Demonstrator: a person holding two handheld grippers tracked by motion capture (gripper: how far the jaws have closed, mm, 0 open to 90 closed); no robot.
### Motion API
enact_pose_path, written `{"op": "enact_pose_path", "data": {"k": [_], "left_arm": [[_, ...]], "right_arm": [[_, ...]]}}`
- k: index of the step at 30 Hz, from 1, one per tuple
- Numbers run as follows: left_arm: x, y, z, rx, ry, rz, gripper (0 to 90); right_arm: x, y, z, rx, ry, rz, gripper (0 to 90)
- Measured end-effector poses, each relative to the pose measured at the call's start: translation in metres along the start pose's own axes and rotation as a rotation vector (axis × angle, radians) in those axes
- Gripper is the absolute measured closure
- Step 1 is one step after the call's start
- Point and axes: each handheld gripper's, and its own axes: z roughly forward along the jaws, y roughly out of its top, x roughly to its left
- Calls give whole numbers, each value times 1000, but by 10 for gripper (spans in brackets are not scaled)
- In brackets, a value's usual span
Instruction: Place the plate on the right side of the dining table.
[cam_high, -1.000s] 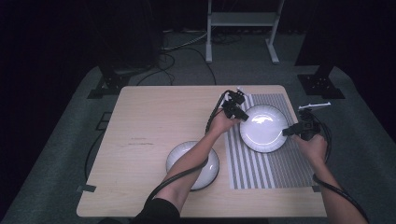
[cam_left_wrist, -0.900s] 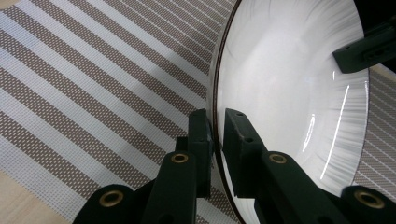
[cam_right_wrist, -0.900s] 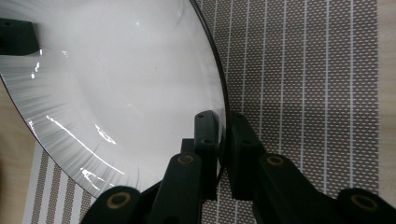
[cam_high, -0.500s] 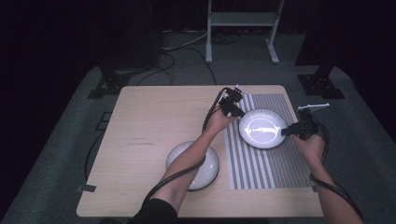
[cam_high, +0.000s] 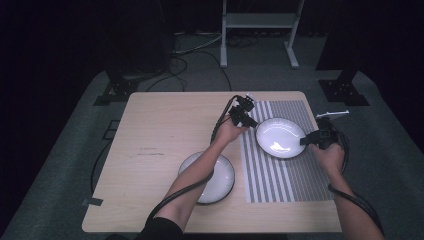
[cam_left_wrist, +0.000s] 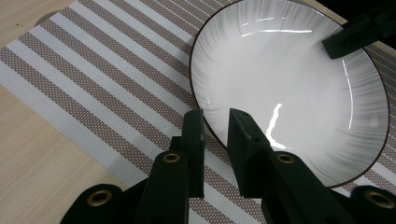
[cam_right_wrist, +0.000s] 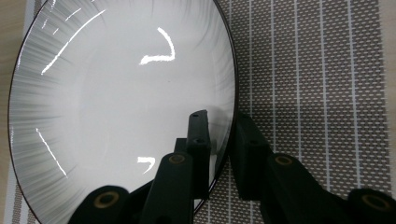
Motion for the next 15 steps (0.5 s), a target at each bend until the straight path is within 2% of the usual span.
{"op": "enact_pose_path", "data": {"k": [4,10,15], "left_arm": [[-2,-2,-6,4,8,18,746],[-4,-5,-8,8,14,26,724],[-6,-7,-12,2,13,29,709]], "right_arm": [[1,-1,1,3,-19,-14,764],[3,-1,0,-4,-48,-43,766],[4,0,-3,-11,-61,-47,783]]}}
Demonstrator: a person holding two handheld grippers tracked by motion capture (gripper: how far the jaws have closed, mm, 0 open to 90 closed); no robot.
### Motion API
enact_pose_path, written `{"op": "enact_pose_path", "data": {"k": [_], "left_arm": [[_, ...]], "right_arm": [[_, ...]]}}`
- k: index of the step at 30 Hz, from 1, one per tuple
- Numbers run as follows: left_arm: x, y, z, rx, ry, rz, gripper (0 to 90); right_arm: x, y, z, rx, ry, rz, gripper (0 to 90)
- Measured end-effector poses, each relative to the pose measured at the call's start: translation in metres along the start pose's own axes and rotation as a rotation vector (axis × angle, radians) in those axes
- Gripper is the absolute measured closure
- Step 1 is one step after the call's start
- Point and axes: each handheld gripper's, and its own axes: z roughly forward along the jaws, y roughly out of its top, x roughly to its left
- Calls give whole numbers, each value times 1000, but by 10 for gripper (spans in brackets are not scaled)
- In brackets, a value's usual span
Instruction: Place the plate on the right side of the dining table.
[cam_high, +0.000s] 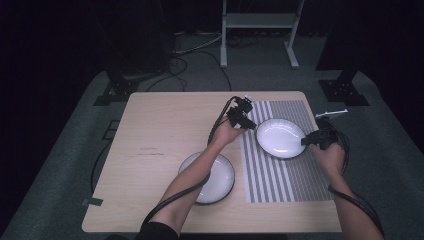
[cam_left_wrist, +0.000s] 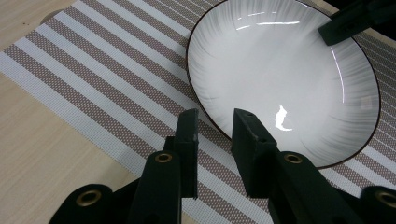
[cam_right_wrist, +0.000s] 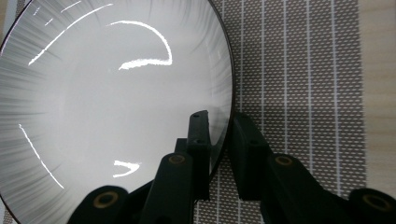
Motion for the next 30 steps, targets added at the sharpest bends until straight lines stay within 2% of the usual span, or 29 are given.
{"op": "enact_pose_path", "data": {"k": [5,12,15,30], "left_arm": [[-2,-3,-5,-2,3,3,681],[-3,-9,-11,-7,6,-6,632],[-2,-11,-15,-10,9,-11,596],[-8,-19,-32,-21,-6,-14,479]], "right_arm": [[0,1,-7,-22,4,3,745],[6,3,-12,-34,-5,-21,655],[8,3,-12,-39,3,-23,587],[11,-4,-17,-46,40,-29,419]]}}
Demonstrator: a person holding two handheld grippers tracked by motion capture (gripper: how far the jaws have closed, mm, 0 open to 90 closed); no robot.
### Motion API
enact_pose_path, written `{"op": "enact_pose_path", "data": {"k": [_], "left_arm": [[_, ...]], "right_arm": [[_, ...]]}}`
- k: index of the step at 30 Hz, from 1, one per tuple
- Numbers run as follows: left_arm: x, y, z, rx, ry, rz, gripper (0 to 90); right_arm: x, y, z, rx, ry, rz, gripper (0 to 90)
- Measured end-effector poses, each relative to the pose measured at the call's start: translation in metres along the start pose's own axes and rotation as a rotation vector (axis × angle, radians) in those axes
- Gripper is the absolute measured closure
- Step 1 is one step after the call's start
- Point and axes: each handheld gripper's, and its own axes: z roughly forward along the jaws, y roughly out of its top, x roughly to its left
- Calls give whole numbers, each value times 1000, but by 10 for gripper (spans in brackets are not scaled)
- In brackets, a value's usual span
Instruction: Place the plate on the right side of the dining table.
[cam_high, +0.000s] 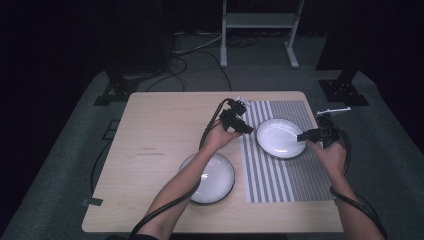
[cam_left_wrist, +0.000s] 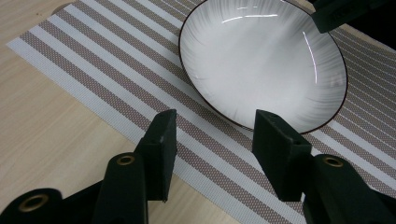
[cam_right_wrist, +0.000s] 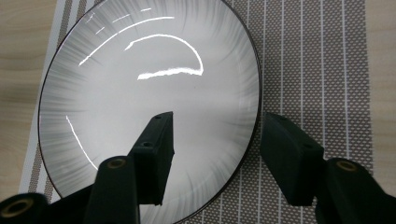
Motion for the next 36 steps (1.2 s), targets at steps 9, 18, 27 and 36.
{"op": "enact_pose_path", "data": {"k": [9,18,27,36], "left_arm": [[4,-17,-18,-13,4,-36,414],[8,-37,-34,-13,19,-63,370],[10,-50,-50,-19,35,-76,305],[14,-71,-76,-48,67,-100,242]], "right_arm": [[-1,-8,-3,10,34,-3,349],[3,-18,-2,19,61,-17,333],[7,-25,-3,13,77,-27,320],[12,-32,-6,-2,98,-41,316]]}}
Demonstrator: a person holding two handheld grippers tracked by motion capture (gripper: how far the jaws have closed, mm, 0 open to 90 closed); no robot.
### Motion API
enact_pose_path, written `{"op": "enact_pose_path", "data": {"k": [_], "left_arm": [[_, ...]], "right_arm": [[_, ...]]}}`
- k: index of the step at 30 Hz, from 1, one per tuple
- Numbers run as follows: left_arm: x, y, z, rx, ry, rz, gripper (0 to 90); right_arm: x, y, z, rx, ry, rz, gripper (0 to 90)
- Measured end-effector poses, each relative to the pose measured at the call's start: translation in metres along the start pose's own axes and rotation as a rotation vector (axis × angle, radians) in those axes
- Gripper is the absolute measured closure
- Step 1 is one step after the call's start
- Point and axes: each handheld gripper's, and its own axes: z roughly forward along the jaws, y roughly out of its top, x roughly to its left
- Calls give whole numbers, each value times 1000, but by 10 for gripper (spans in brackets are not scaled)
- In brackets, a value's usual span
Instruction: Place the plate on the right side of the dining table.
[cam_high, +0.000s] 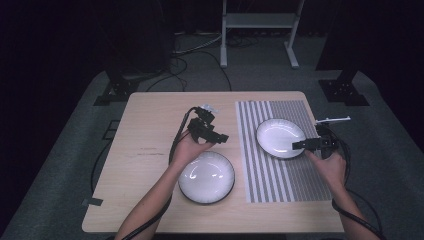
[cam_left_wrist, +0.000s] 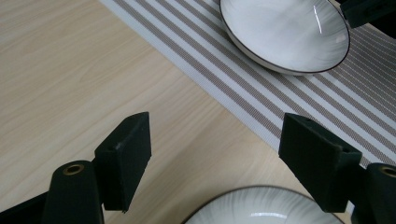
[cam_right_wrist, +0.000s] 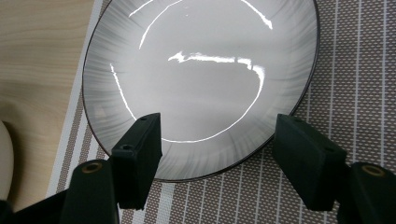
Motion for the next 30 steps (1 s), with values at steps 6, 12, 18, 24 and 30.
{"op": "enact_pose_path", "data": {"k": [6,12,18,24,30], "left_arm": [[9,-18,-14,-11,17,-37,222],[19,-37,-29,-20,37,-72,193],[26,-54,-44,-42,61,-105,185],[30,-69,-56,-53,80,-128,183],[36,-85,-66,-61,96,-153,182]], "right_arm": [[3,-5,-1,-8,9,-2,315],[8,-11,-2,-11,25,-17,313],[12,-18,-4,-14,29,-32,313],[15,-24,-2,-15,44,-38,312],[20,-29,0,-9,41,-57,311]]}}
